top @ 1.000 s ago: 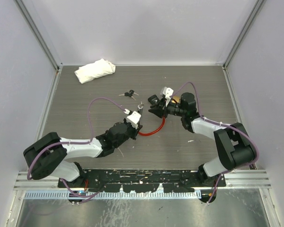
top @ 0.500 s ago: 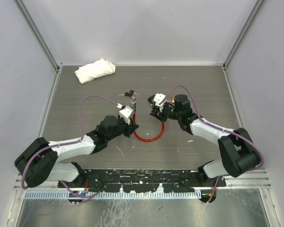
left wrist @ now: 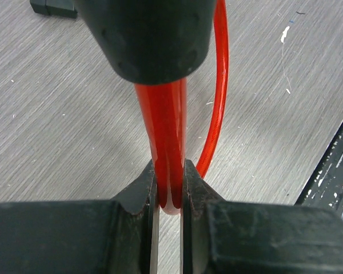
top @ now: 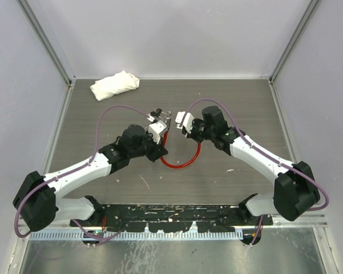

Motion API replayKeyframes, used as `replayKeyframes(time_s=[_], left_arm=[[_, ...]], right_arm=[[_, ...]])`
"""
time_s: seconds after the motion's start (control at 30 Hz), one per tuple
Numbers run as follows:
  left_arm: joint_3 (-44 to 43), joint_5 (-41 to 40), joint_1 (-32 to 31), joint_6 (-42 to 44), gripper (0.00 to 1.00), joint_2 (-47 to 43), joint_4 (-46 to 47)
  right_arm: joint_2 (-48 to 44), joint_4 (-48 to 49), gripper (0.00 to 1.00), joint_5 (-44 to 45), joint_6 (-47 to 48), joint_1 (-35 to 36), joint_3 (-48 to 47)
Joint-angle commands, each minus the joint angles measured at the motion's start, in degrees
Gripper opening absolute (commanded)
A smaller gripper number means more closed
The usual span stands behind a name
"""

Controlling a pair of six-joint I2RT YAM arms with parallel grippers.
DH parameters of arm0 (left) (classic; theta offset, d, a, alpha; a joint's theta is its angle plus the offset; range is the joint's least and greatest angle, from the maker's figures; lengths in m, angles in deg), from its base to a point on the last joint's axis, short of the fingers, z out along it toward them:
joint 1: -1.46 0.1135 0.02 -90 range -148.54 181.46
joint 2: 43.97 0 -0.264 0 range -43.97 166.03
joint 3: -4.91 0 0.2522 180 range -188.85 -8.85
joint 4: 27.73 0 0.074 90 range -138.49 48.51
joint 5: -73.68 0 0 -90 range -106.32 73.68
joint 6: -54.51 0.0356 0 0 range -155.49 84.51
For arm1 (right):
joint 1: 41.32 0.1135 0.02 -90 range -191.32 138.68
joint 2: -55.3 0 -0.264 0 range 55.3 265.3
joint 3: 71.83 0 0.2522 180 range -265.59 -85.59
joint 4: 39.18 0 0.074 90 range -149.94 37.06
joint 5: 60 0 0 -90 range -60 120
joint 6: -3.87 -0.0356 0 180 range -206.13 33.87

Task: Lock with the key
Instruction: Adjust the lock.

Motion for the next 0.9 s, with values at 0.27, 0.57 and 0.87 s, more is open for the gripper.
replayKeyframes(time_s=[0.27, 0.57, 0.87], left_arm=[[-11.70, 4.15, 0.03, 3.84, 0.00, 5.20, -17.82], [-14.51, 4.38, 0.06, 4.01, 0.00, 7.30, -21.23], [-14.48, 3.69, 0.03, 4.18, 0.00, 7.47, -21.93]], right_arm=[[-1.13, -7.77, 0.01, 3.82, 4.32, 1.25, -6.38], [-1.42, -9.02, 0.01, 2.34, 2.62, 1.34, -7.57], [-0.19, -10.72, 0.01, -0.49, -0.95, 1.34, -9.92]])
